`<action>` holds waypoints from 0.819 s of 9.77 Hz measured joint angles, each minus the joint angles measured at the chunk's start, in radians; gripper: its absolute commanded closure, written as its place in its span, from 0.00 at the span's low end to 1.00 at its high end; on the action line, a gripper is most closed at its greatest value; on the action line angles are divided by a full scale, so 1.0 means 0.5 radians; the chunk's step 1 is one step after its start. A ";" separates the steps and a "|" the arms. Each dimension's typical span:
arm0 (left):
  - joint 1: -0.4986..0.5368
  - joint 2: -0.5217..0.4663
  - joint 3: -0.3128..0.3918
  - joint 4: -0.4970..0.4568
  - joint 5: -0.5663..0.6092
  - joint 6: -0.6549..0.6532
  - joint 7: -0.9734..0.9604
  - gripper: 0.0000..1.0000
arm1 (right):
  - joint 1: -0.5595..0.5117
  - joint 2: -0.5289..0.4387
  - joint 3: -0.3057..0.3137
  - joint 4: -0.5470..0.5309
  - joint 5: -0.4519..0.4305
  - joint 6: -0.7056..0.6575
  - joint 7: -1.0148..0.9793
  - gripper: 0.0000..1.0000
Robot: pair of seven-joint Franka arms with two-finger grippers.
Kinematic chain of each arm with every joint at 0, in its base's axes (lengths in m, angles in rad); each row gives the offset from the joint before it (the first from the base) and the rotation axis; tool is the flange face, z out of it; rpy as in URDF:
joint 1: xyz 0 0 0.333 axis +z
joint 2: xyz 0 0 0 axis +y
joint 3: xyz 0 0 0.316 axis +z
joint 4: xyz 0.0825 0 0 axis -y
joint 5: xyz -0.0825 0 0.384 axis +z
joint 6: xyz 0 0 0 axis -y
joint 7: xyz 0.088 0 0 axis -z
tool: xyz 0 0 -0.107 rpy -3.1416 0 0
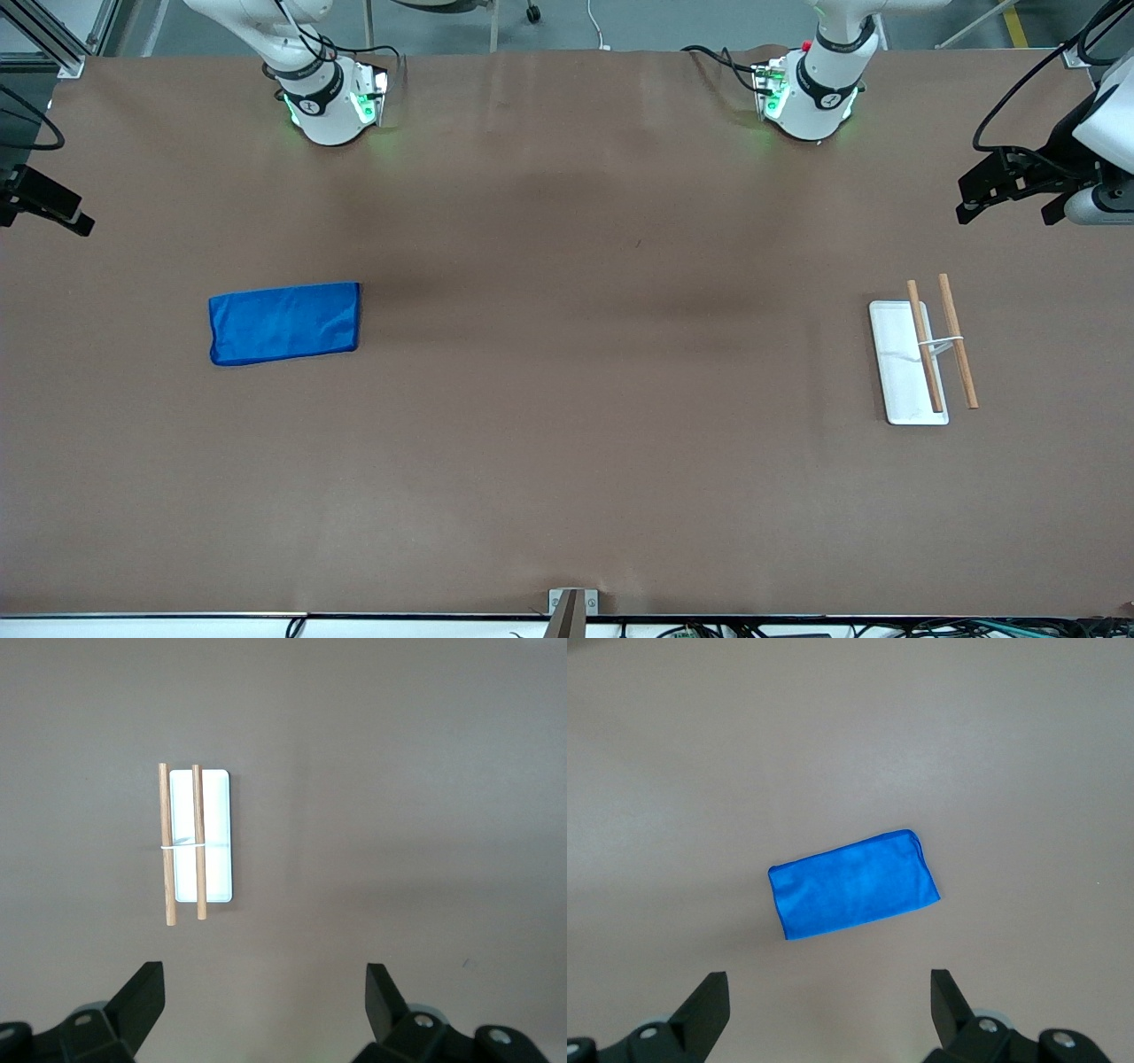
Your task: Right arm passes towel to left arm to hang
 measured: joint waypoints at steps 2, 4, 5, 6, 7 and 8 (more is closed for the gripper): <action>-0.001 0.000 0.000 0.000 0.000 0.000 0.000 0.00 | 0.000 0.000 -0.003 0.000 0.000 0.000 0.004 0.00; -0.002 0.000 -0.001 0.000 0.000 0.000 0.000 0.00 | -0.001 0.000 -0.007 0.000 0.000 0.000 0.007 0.00; -0.002 0.000 -0.001 0.000 0.000 0.000 0.000 0.00 | -0.001 0.000 -0.008 0.000 0.000 0.000 0.007 0.00; -0.002 0.000 -0.001 0.000 0.000 0.000 0.000 0.00 | -0.001 0.005 -0.008 -0.003 0.000 -0.003 0.002 0.00; -0.002 0.000 -0.001 0.000 0.000 0.000 0.000 0.00 | 0.001 0.029 -0.006 -0.011 0.000 -0.005 -0.001 0.00; -0.002 0.000 0.000 0.000 0.000 0.000 0.000 0.00 | 0.006 0.071 -0.003 -0.022 0.000 -0.007 -0.003 0.00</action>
